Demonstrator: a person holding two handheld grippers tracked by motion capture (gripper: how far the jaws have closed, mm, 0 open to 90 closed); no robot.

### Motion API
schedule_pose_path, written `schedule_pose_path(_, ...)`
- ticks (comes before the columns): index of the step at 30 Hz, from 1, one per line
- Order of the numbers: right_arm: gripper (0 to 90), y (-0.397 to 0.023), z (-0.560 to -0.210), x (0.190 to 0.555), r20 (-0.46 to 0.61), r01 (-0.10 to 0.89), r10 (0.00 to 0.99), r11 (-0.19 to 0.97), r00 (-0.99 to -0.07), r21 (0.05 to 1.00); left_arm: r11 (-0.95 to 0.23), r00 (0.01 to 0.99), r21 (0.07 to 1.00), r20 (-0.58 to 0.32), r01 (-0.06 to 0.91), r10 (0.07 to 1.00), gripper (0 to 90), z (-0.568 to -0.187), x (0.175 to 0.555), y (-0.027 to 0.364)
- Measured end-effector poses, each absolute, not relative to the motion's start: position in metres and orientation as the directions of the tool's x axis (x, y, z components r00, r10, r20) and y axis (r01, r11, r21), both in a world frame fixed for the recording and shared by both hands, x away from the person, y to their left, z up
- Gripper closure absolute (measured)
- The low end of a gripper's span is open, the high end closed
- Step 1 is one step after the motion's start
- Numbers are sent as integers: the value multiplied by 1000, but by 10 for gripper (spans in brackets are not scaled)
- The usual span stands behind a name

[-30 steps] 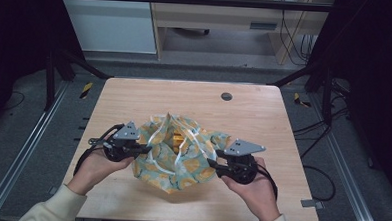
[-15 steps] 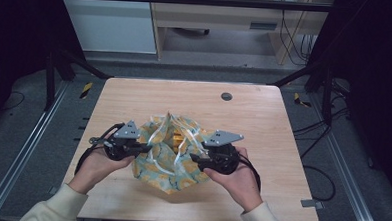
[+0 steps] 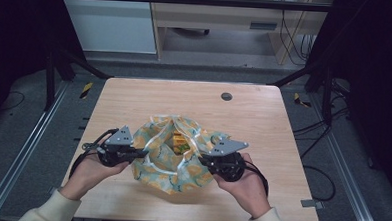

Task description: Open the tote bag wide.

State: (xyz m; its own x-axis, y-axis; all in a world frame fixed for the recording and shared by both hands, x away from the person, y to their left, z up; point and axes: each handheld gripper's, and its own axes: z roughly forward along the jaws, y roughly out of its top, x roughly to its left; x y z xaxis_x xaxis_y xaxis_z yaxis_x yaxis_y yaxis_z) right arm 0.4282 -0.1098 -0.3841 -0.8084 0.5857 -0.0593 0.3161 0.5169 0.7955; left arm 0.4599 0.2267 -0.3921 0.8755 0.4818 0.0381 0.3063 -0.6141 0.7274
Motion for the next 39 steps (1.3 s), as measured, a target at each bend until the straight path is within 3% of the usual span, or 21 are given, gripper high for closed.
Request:
schedule_pose_path(22, 834, -139, -428, 430, 5, 439, 625, 542, -780, 717, -685, 876, 638, 33, 351, 481, 880, -455, 461, 220)
schedule_pose_path(26, 748, -141, -430, 430, 14, 453, 637, 534, -771, 714, -686, 873, 636, 41, 352, 486, 877, -458, 460, 222)
schedule_pose_path(27, 708, -142, -430, 430, 15, 456, 642, 528, -767, 717, -687, 875, 637, 40, 350, 482, 877, -458, 460, 223)
schedule_pose_path(28, 614, -142, -428, 429, 18, 456, 647, 516, -762, 725, -688, 875, 636, 41, 350, 483, 878, -459, 459, 223)
schedule_pose_path(29, 614, -142, -428, 429, 18, 456, 647, 516, -762, 725, -688, 875, 636, 41, 350, 483, 878, -459, 459, 223)
schedule_pose_path(32, 477, -141, -421, 428, 17, 459, 658, 506, -753, 730, -703, 879, 621, 48, 345, 474, 882, -463, 457, 225)
schedule_pose_path(39, 336, -137, -407, 434, -1, 444, 673, 489, -740, 751, -701, 874, 620, 48, 353, 483, 885, -467, 456, 229)
